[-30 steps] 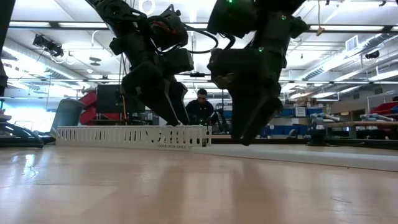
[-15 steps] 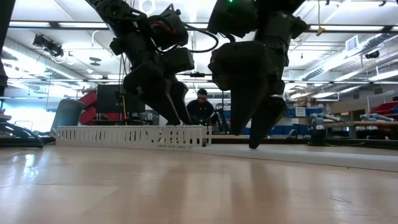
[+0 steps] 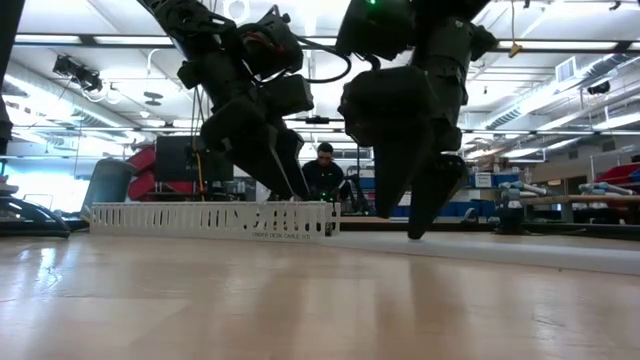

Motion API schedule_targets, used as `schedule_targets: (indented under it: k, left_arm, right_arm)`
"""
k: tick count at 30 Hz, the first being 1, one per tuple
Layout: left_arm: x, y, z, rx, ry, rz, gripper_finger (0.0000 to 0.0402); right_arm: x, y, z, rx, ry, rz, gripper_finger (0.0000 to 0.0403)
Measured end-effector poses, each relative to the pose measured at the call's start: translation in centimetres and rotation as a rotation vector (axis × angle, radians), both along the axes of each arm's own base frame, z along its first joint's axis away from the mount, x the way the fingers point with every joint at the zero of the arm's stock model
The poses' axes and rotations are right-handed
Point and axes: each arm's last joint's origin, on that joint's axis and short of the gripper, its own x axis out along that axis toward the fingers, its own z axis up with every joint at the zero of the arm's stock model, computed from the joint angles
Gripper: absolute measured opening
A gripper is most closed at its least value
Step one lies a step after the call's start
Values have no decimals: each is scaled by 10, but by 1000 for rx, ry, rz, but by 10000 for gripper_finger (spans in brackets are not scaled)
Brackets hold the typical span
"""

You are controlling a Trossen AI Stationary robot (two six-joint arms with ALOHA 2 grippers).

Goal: Ziptie cables
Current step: Close the white cable duct

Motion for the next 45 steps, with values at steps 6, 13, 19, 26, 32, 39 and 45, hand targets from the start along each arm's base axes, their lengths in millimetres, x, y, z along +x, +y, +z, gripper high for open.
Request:
schedule_targets:
  k: [6, 13, 19, 26, 32, 39, 45]
  left_arm:
    - [0, 0, 0, 3, 1, -3, 321]
    - [0, -1, 0, 39, -2, -66, 321]
    - [0, 0, 0, 55, -10, -95, 321]
    - [6, 2, -5, 66, -37, -99, 321]
    - [8, 3, -15, 73, -8, -94, 321]
    - [10, 4, -13, 76, -36, -77, 321]
    - [12, 4, -12, 71, -52, -64, 321]
  right_arm:
    - [-3, 3, 2, 92, 26, 38, 349]
    - [-12, -2, 17, -17, 22, -26, 347]
    - [-18, -2, 21, -39, 57, -45, 349]
    - [-23, 3, 14, -65, 131, -63, 350]
    - [-26, 11, 14, -88, 134, -85, 350]
    - [-26, 25, 14, -114, 101, -110, 350]
    - [-25, 34, 7, -156, 95, -97, 350]
